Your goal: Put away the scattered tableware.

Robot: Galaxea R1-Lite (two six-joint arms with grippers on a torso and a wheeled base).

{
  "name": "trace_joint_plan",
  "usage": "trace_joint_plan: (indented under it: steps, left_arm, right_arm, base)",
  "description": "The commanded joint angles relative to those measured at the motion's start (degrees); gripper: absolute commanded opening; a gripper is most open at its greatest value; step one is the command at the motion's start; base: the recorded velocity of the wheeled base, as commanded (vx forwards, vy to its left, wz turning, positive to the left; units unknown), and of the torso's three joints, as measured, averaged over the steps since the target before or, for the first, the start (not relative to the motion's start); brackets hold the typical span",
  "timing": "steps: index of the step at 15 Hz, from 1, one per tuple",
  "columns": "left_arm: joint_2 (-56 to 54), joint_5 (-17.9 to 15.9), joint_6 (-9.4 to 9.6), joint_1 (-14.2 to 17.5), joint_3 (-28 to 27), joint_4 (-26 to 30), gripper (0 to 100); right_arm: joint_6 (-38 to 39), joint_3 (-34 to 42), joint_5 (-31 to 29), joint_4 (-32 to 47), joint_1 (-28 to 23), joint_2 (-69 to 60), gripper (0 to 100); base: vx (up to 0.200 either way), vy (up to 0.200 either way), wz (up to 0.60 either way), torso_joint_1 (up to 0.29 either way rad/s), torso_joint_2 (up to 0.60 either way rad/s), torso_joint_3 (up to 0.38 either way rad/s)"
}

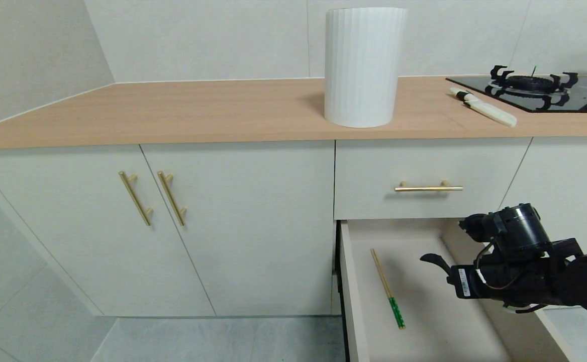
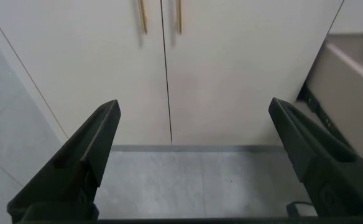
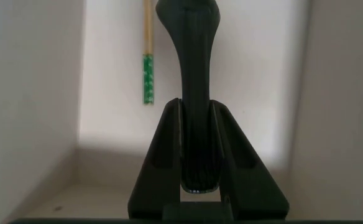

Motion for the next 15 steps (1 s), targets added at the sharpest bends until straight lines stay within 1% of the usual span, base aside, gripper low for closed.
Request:
trace_joint_plan:
  steps: [1,4,6,8,10,11,12,13,15]
  left_arm:
    - [0.0,0.0,-0.01,0.0,0.0,0.0,100]
    - [0.0,0.0,-0.01,0.0,0.0,0.0,100]
    - [0.0,0.0,-0.01,0.0,0.0,0.0,100]
    - [0.0,0.0,-0.01,0.0,0.0,0.0,100]
    - [0.0,0.0,-0.01,0.0,0.0,0.0,100]
    - [0.0,0.0,-0.01,0.0,0.0,0.0,100]
    - [0.0,0.0,-0.01,0.0,0.0,0.0,100]
    - [0.0,0.0,-0.01,0.0,0.0,0.0,100]
    - [0.0,0.0,-0.01,0.0,0.0,0.0,100]
  right_arm:
    - [0.0,0.2,0.0,0.0,0.0,0.3,0]
    - [-0.1,0.1,0.1,-0.2,0.1,0.9,0]
    - [0.0,0.3,-0.2,-2.5,1.3,3.2,0]
    - [0.1,0.8,-1.7,-5.8,2.6,6.8,0]
    - [0.3,0.8,-1.8,-7.0,2.7,8.3,0]
    - [0.4,1.4,-4.0,-13.2,2.9,14.9,0]
    - [0.4,1.6,-4.7,-15.0,2.9,16.3,0]
    - [0.5,1.7,-6.2,-19.3,2.9,19.9,0]
    - [1.0,1.6,-7.3,-23.2,2.9,24.3,0]
  base:
    - [0.0,0.0,0.0,-0.041,0.1,0.036]
    - [0.0,0.0,0.0,-0.004,0.02,0.017]
    - [0.0,0.0,0.0,0.0,0.0,0.0]
    - [0.0,0.0,0.0,0.0,0.0,0.0]
    - [0.0,0.0,0.0,0.0,0.0,0.0]
    - [0.0,0.0,0.0,0.0,0.0,0.0]
    - [0.0,0.0,0.0,0.0,0.0,0.0]
    - [0.0,0.0,0.0,0.0,0.0,0.0]
    - [0.0,0.0,0.0,0.0,0.0,0.0]
